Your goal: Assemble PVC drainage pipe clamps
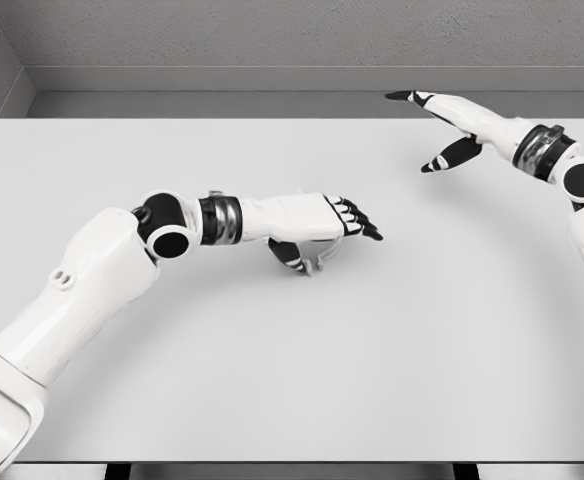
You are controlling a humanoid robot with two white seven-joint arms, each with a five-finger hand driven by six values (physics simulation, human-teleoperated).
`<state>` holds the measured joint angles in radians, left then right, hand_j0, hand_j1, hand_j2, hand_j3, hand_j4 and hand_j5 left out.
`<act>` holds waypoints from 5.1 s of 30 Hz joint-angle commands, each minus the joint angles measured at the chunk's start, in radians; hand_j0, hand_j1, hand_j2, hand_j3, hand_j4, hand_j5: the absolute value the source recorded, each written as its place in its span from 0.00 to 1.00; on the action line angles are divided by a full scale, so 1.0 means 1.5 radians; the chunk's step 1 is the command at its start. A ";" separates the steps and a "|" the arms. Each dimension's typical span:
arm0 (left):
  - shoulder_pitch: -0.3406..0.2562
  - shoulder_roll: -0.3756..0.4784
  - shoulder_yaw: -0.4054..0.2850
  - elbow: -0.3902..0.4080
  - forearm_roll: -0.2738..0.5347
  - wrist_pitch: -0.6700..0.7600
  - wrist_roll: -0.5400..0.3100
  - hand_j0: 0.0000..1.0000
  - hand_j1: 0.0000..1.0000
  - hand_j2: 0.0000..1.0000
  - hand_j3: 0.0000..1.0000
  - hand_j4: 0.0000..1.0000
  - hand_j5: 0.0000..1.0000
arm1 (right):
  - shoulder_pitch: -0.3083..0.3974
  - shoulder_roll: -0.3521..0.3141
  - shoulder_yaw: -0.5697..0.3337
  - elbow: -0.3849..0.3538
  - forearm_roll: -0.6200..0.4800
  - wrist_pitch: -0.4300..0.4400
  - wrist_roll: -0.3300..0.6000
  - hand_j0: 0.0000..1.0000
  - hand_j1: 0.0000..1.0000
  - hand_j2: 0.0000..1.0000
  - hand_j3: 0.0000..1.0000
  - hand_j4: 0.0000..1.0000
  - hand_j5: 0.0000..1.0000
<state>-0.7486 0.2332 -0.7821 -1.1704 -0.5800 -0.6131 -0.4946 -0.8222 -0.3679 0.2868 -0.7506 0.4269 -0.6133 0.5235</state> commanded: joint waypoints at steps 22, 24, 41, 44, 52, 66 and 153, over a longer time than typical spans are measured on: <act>-0.005 -0.014 0.005 0.015 0.004 0.001 0.000 1.00 1.00 1.00 1.00 1.00 1.00 | 0.004 -0.002 -0.003 -0.002 -0.005 0.002 0.000 1.00 1.00 1.00 1.00 1.00 1.00; -0.005 -0.014 0.006 0.017 0.004 0.001 0.000 1.00 1.00 1.00 1.00 1.00 1.00 | 0.004 -0.002 -0.003 -0.003 -0.005 0.002 0.000 1.00 1.00 1.00 1.00 1.00 1.00; -0.009 -0.023 0.007 0.030 0.004 0.001 0.000 1.00 1.00 1.00 1.00 1.00 1.00 | 0.010 -0.015 -0.003 -0.027 -0.006 0.002 0.000 1.00 1.00 1.00 1.00 1.00 1.00; -0.010 -0.023 0.009 0.031 0.004 0.001 0.000 1.00 1.00 1.00 1.00 1.00 1.00 | 0.010 -0.015 -0.002 -0.029 -0.006 0.002 0.000 1.00 1.00 1.00 1.00 1.00 1.00; -0.013 -0.030 0.008 0.035 0.004 0.001 0.000 1.00 1.00 1.00 1.00 1.00 1.00 | 0.010 -0.015 -0.002 -0.029 -0.006 0.002 0.000 1.00 1.00 1.00 1.00 1.00 1.00; -0.018 -0.013 0.012 0.013 0.018 0.001 0.001 1.00 1.00 1.00 1.00 1.00 1.00 | 0.013 -0.015 -0.002 -0.029 -0.006 0.002 0.000 1.00 1.00 1.00 1.00 1.00 1.00; -0.137 -0.145 0.105 0.283 -0.266 0.076 0.033 1.00 1.00 1.00 1.00 1.00 1.00 | 0.017 -0.012 0.009 -0.041 -0.006 0.002 0.001 1.00 1.00 1.00 1.00 1.00 1.00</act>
<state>-0.9541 0.0162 -0.6256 -0.7452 -0.9829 -0.4998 -0.4455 -0.7961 -0.3861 0.3022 -0.8107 0.4249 -0.6134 0.5251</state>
